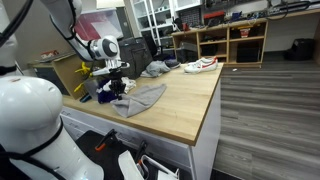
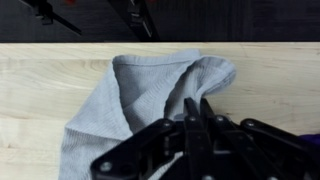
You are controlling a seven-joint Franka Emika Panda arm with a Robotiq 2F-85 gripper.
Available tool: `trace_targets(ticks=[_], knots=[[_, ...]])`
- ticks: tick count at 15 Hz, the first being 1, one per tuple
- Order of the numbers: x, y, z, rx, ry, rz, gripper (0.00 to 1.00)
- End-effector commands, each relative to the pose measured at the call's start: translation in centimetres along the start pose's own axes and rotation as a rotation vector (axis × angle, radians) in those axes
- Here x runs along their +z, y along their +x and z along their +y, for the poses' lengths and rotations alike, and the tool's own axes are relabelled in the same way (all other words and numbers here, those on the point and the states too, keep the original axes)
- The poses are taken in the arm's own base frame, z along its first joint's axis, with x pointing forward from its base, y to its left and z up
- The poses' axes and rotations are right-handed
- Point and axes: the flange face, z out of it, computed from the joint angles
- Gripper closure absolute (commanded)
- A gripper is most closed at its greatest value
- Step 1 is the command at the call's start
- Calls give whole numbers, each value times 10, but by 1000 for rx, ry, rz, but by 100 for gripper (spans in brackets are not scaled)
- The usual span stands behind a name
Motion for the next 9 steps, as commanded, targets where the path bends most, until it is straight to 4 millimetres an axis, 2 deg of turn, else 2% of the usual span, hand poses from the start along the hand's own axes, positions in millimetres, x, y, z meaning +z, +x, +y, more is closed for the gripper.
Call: trace_targets(ticks=[1,2,3,5,9], knots=[[5,-8,-16,-54,27,-33,98],[10,-10,-21,-66,25,-46,98],[13,-11,-25,-73,20,-55,68],[18,-14,-29,-80,11,-60,60],[18,-15,-28,-69,17,-50,29]])
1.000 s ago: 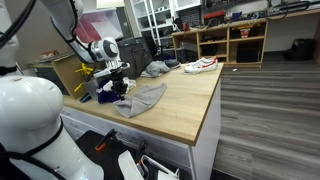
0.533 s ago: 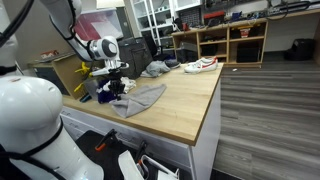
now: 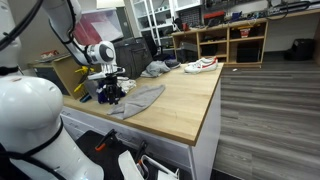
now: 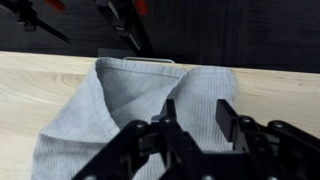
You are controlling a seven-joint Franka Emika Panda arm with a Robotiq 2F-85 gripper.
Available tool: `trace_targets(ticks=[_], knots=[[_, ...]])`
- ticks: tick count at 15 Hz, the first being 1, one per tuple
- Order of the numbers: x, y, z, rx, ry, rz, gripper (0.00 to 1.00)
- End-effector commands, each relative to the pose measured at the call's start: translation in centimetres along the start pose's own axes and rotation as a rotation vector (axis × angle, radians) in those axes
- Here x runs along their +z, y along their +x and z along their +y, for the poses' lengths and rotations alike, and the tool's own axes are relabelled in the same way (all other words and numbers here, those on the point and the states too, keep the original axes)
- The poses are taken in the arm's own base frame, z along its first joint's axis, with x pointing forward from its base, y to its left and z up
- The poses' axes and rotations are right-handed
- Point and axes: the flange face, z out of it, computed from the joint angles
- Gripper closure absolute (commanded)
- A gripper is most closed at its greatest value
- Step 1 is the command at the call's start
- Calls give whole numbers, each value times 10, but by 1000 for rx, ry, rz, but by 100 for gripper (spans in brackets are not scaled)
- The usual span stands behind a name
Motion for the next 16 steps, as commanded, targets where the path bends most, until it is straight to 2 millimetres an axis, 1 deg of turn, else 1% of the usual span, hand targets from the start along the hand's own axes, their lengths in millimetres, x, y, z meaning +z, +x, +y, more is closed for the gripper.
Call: trace_targets(ticks=[1,4,5,10,13,14,15,16], knots=[[-5,-3,3,3,21,0,23],[-4,0,1,11,41,-9,2],[-3,0,-3,21,57,-18,0],[4,-2,-22,66,115,-50,0],[12,-2,-26,68,111,-60,0],[15,-2,-25,69,107,-64,2],[18,-1,-24,72,103,-68,16],[21,-1,-23,74,99,-70,20]])
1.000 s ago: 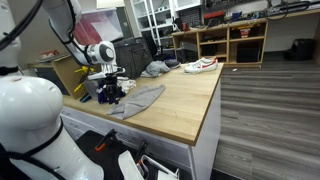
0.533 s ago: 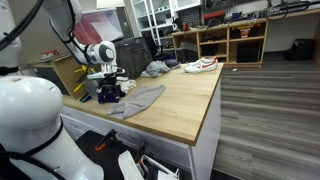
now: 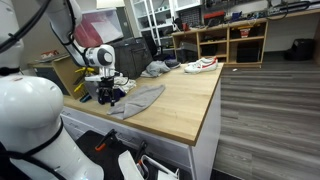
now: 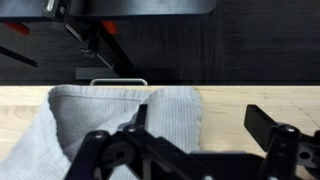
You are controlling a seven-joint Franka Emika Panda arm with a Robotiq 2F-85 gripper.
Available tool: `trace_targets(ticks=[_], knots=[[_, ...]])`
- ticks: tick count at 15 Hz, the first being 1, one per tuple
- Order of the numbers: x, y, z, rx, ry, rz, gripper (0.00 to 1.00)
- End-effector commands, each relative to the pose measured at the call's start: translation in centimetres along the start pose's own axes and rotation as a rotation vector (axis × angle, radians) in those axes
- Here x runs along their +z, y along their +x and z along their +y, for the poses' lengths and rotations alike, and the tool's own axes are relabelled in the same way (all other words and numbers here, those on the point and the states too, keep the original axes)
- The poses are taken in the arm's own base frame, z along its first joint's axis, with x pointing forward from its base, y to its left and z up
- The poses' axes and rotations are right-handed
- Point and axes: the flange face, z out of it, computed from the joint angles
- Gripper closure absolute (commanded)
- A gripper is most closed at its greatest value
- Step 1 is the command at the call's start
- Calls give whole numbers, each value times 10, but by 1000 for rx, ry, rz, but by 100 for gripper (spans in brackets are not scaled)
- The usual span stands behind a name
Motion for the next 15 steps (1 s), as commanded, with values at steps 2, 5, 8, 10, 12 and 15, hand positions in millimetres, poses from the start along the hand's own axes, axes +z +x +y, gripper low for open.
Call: trace_targets(ticks=[2,5,8,10,12,15], knots=[[10,6,1,23,1,-3,40],[13,6,1,21,2,11,63],[6,4,-1,10,6,50,85],[-2,2,-2,1,18,77,99],[-10,-1,-4,-10,28,102,100],[-25,-9,-7,-26,43,131,100]])
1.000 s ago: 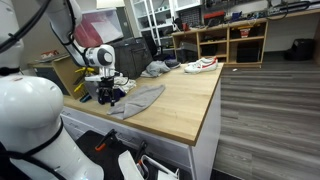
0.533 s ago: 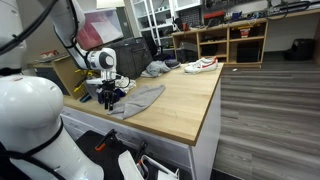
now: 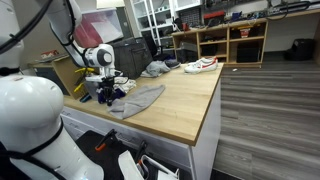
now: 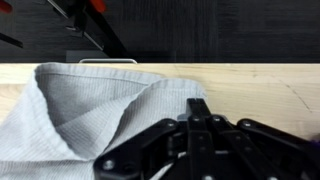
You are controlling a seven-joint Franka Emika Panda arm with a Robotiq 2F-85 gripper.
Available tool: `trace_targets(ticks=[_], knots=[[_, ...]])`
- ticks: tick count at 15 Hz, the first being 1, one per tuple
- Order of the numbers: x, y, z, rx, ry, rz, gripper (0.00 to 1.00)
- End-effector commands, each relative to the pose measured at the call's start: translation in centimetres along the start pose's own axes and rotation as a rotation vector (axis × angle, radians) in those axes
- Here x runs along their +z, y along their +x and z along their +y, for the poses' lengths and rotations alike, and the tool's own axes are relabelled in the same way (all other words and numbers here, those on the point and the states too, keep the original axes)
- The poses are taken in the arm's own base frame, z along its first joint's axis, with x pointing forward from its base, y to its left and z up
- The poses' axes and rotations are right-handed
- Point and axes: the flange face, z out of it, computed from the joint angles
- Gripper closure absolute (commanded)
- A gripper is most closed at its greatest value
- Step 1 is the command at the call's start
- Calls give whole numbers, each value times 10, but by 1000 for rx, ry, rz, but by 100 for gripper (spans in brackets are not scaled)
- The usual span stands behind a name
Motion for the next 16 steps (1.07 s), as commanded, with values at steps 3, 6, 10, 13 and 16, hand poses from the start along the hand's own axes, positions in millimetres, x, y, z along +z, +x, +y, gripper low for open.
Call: trace_targets(ticks=[3,6,10,13,16], knots=[[-40,-23,3,-13,31,74,100],[-55,-29,19,28,15,111,100],[-58,-27,67,171,-29,141,100],[-55,-25,109,312,-66,149,100],[-54,-23,142,428,-102,165,100]])
